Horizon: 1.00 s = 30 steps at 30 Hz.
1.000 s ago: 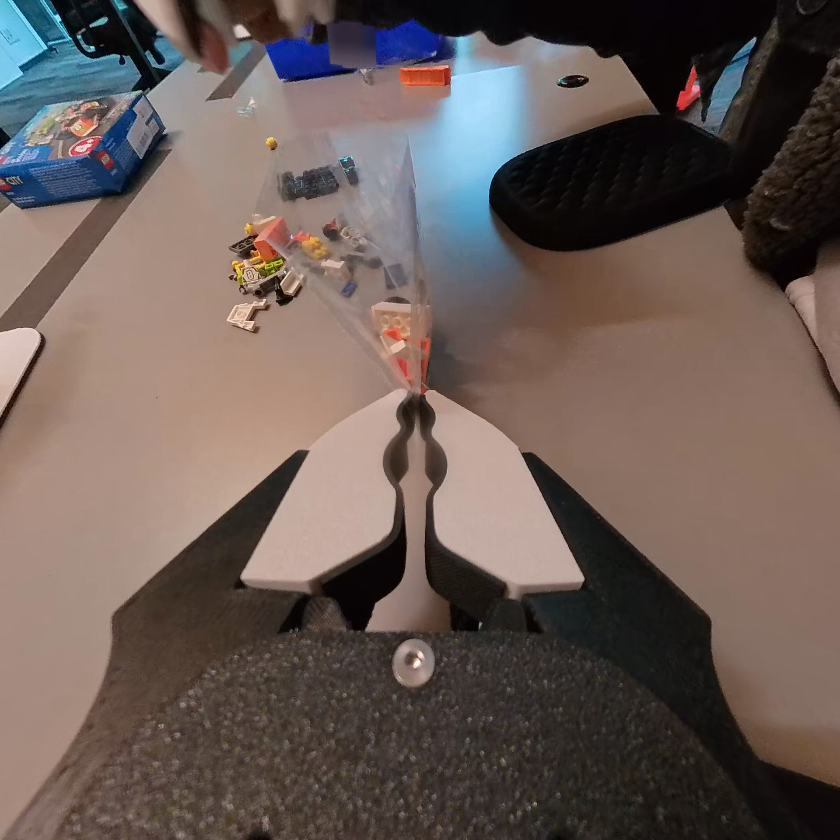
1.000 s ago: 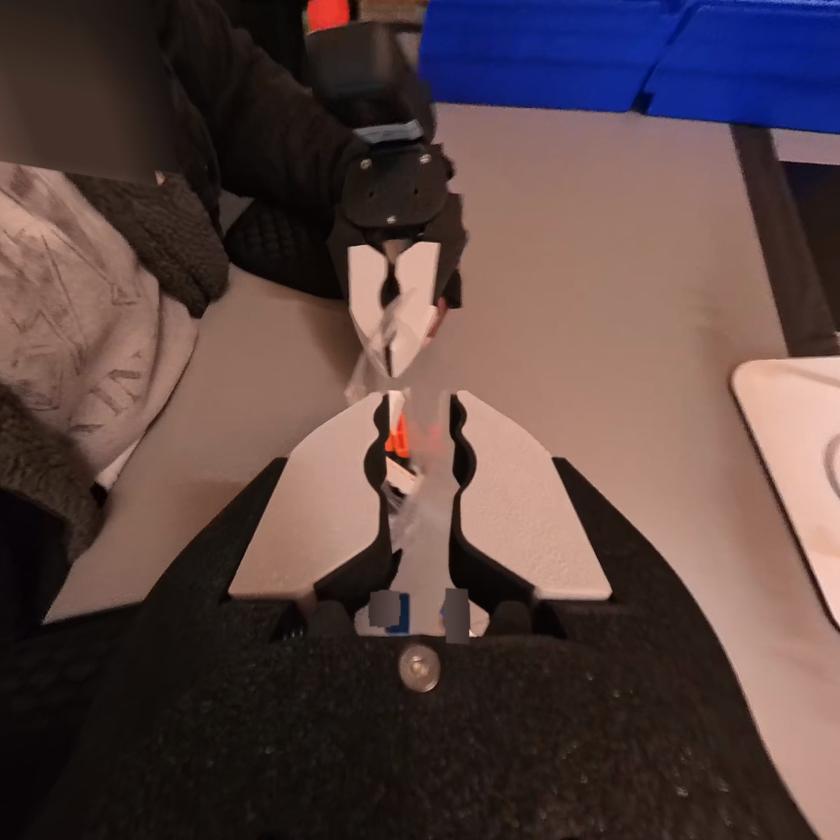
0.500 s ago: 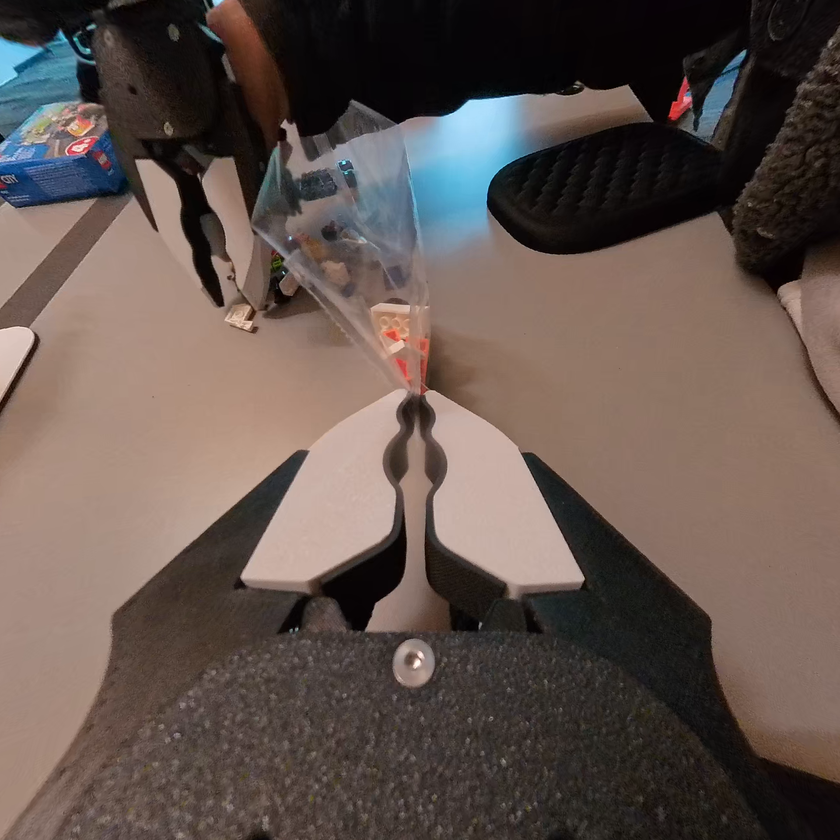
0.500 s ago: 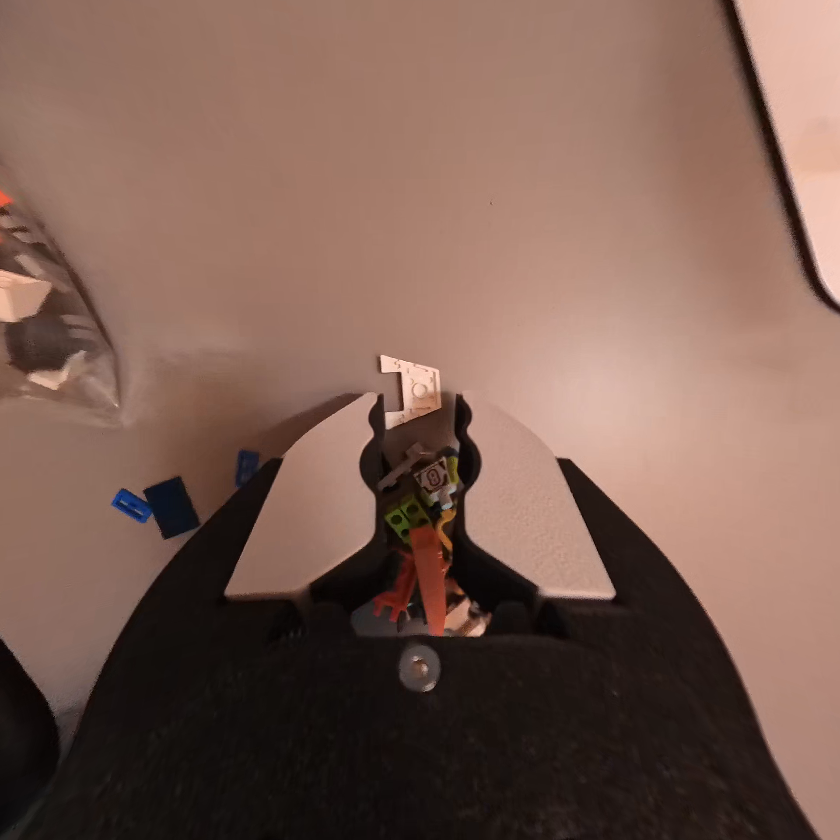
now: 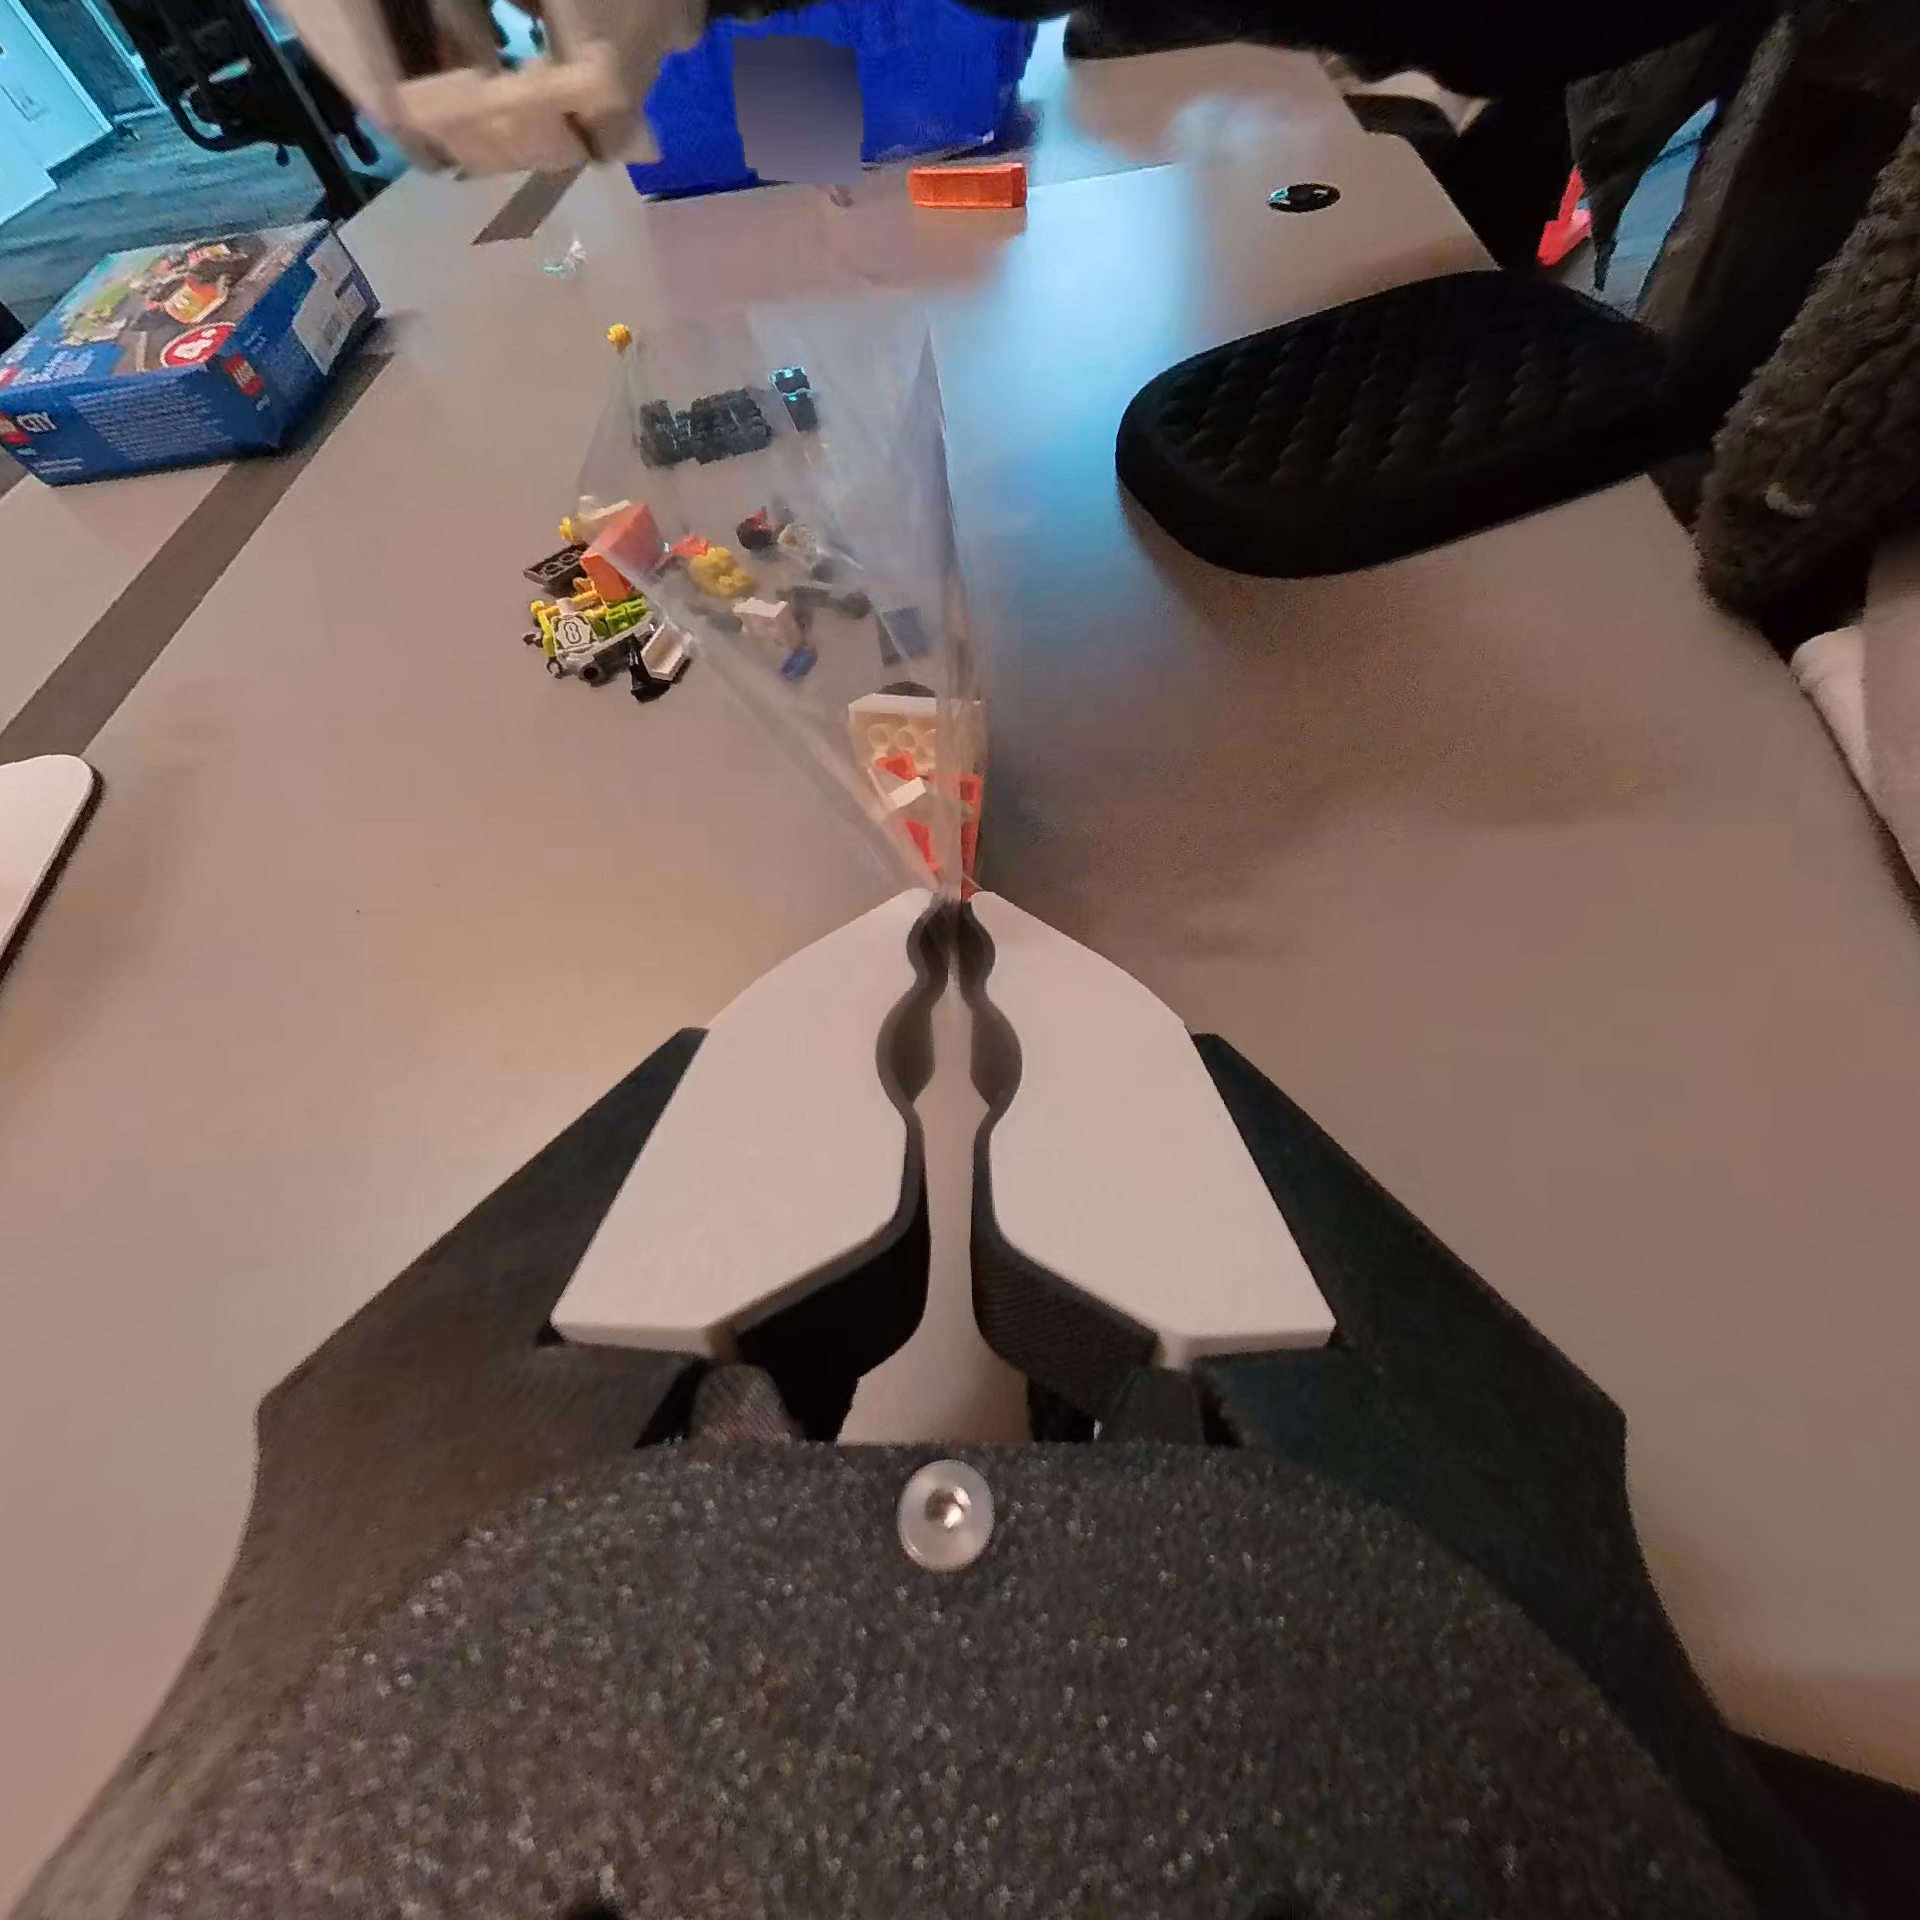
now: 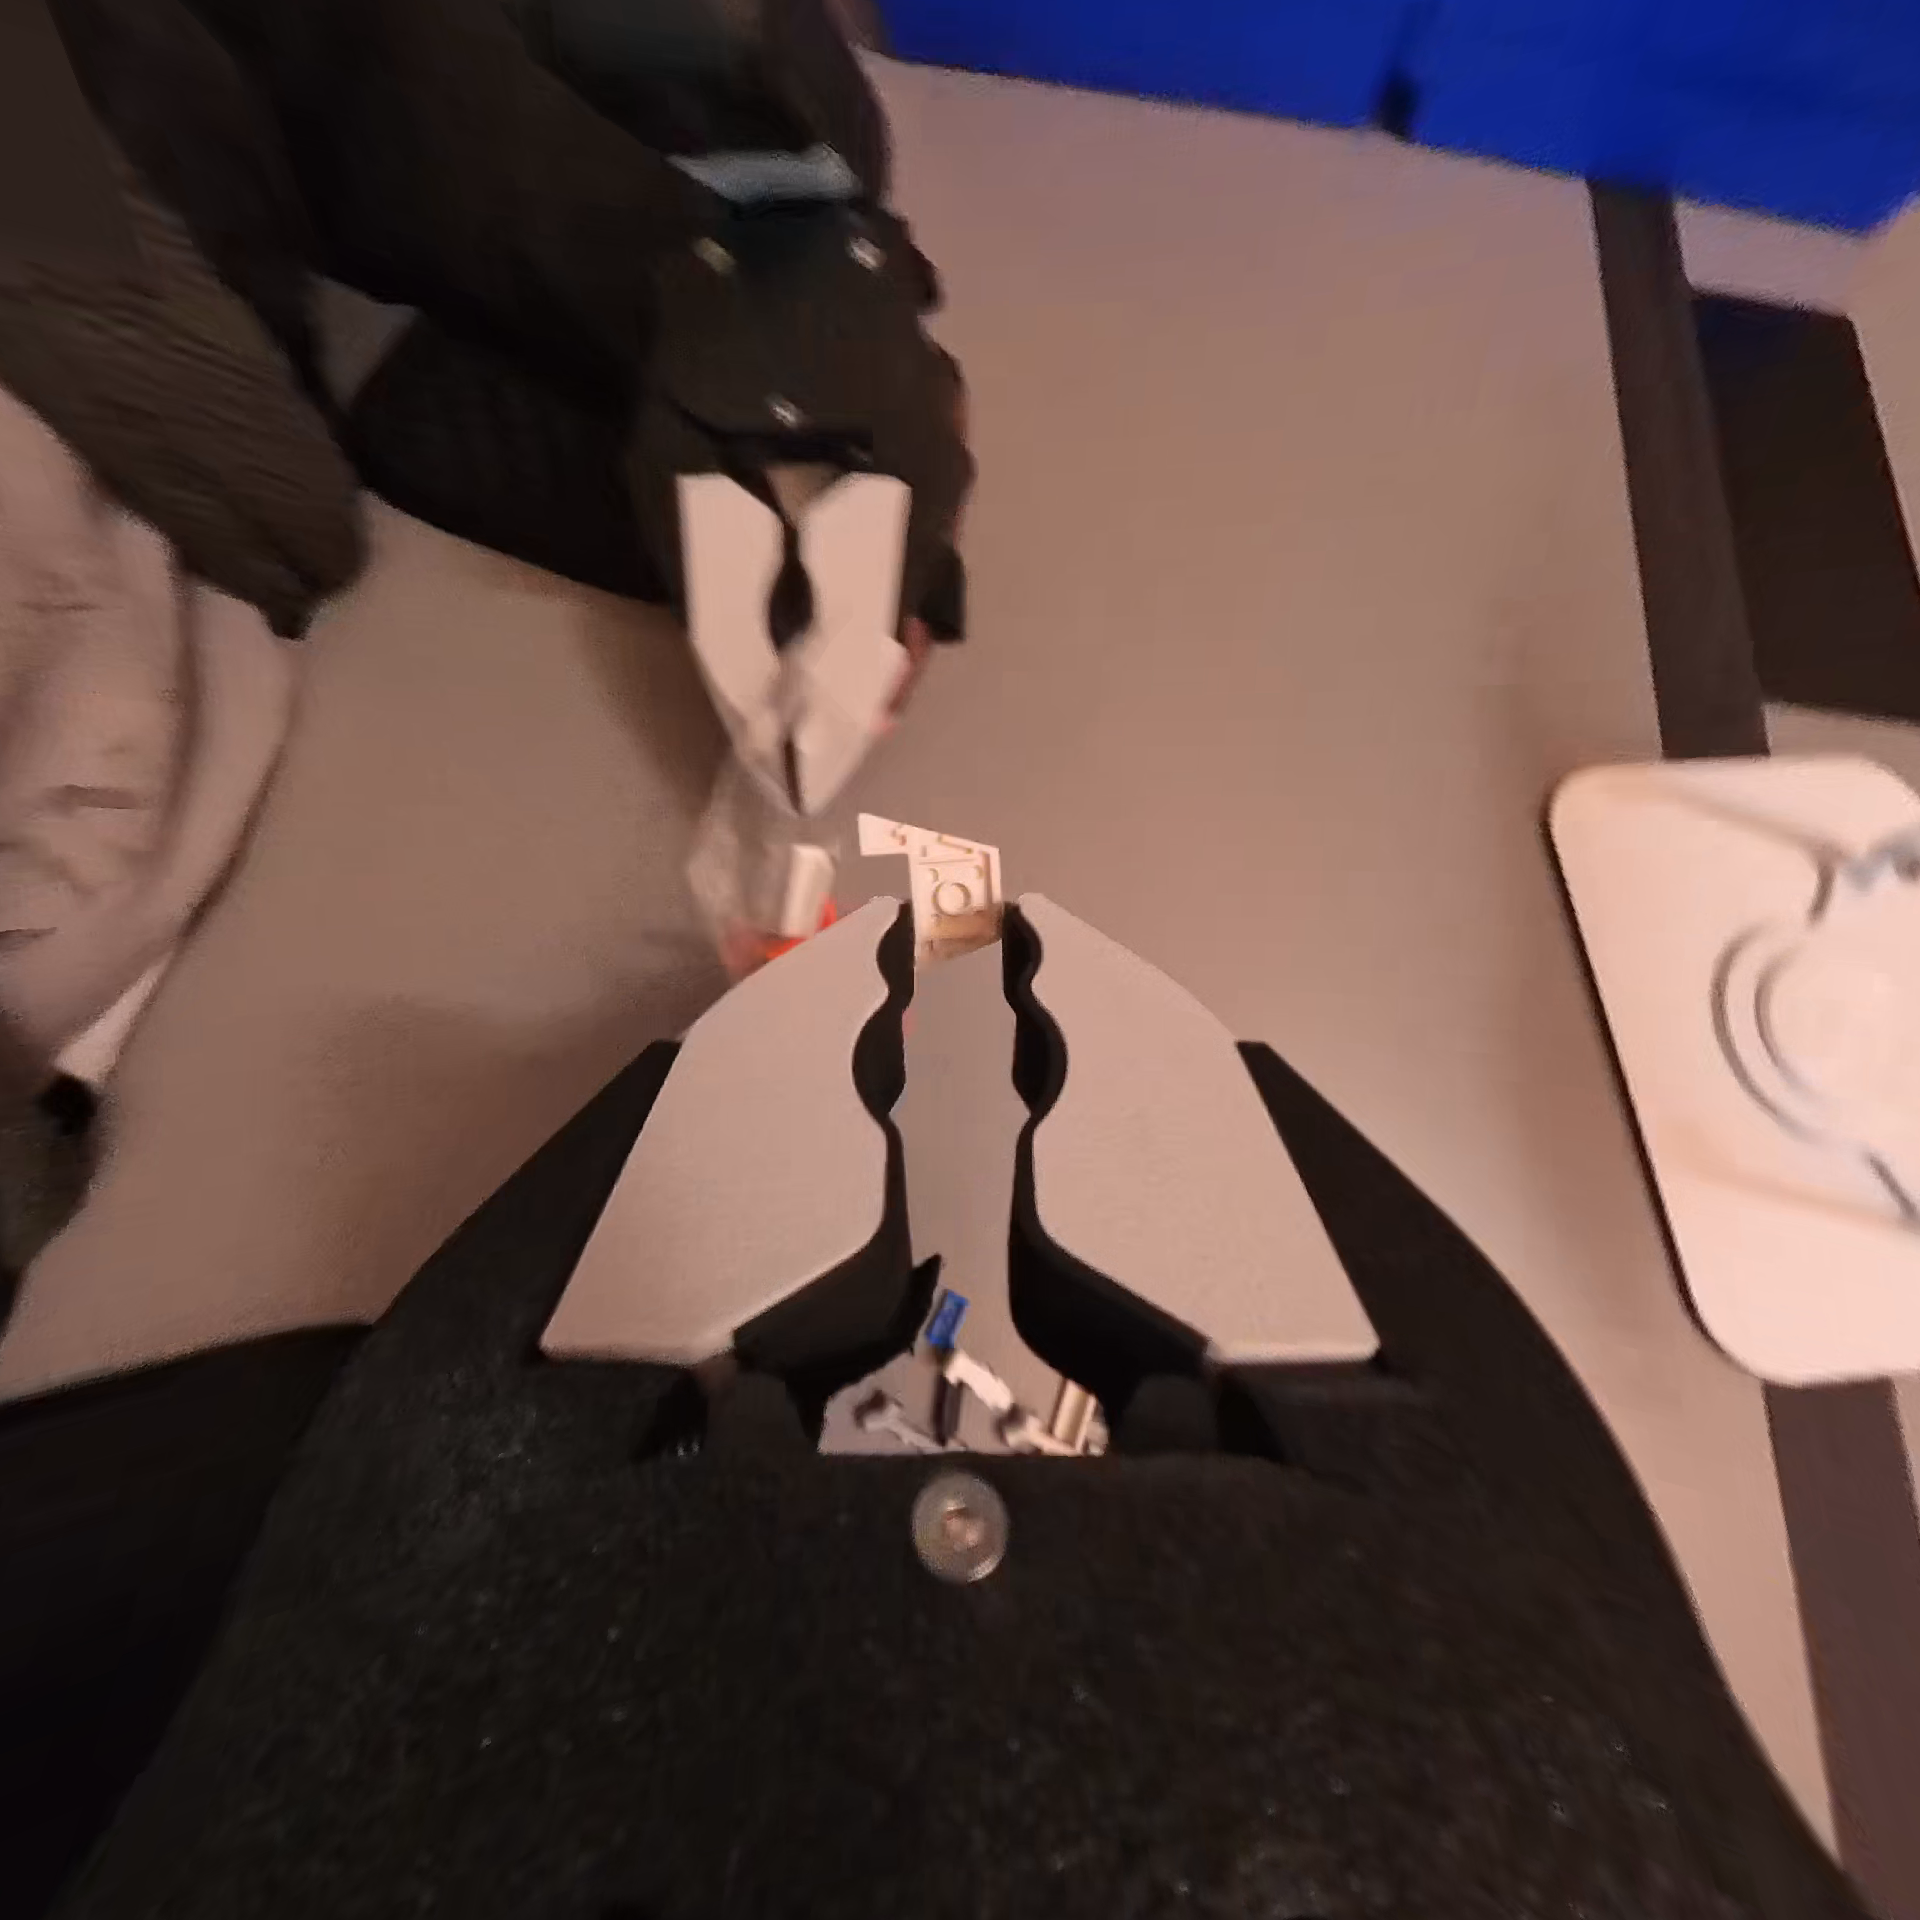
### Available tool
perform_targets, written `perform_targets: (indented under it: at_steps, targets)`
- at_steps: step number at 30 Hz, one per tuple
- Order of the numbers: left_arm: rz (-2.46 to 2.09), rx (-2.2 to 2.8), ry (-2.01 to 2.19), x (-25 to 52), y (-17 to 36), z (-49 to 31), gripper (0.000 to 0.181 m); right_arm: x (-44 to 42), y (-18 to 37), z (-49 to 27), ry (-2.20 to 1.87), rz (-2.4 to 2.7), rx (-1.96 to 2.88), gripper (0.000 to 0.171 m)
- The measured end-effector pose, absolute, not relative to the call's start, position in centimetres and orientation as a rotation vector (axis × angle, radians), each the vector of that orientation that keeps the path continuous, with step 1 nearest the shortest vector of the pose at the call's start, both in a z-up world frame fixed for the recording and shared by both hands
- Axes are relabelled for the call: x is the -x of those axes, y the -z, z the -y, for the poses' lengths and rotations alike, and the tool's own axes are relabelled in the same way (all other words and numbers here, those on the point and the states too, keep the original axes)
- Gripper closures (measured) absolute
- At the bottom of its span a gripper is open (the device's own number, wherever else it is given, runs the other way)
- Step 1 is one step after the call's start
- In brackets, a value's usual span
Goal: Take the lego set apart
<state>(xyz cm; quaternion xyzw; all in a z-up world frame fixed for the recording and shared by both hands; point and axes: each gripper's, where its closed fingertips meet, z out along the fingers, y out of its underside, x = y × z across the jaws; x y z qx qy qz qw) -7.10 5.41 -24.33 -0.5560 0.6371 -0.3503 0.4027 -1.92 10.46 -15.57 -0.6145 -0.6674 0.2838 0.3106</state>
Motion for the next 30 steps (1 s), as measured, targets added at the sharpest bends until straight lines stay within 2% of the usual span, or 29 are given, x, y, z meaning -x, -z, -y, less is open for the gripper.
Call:
perform_targets:
  at_steps: [4,8,13,17,22,26,30]
  targets:
    - [-1.612,1.401,0.874,7.1,24.3,-5.5,0.18,3.0,17.1,-8.9,-0.633,1.883,1.617,0.155]
    - [-1.618,1.39,0.859,7.1,24.3,-5.4,0.18,2.8,16.8,-8.6,-0.721,1.811,1.624,0.143]
    - [-1.619,1.387,0.859,7.1,24.3,-5.4,0.18,-1.6,16.0,-12.1,-0.583,1.625,1.715,0.144]
    - [-1.617,1.387,0.861,7.1,24.3,-5.4,0.18,-7.8,20.4,-16.5,-0.332,1.508,1.937,0.145]
    - [-1.606,1.393,0.865,7.2,24.3,-5.6,0.18,-11.4,25.7,-18.5,-0.323,1.43,2.094,0.145]
    - [-1.594,1.402,0.874,7.3,24.4,-5.8,0.18,-12.6,27.7,-19.1,-0.314,1.479,2.132,0.146]
    - [-1.589,1.408,0.884,7.4,24.4,-5.9,0.18,-12.9,28.7,-19.1,-0.32,1.514,2.12,0.153]
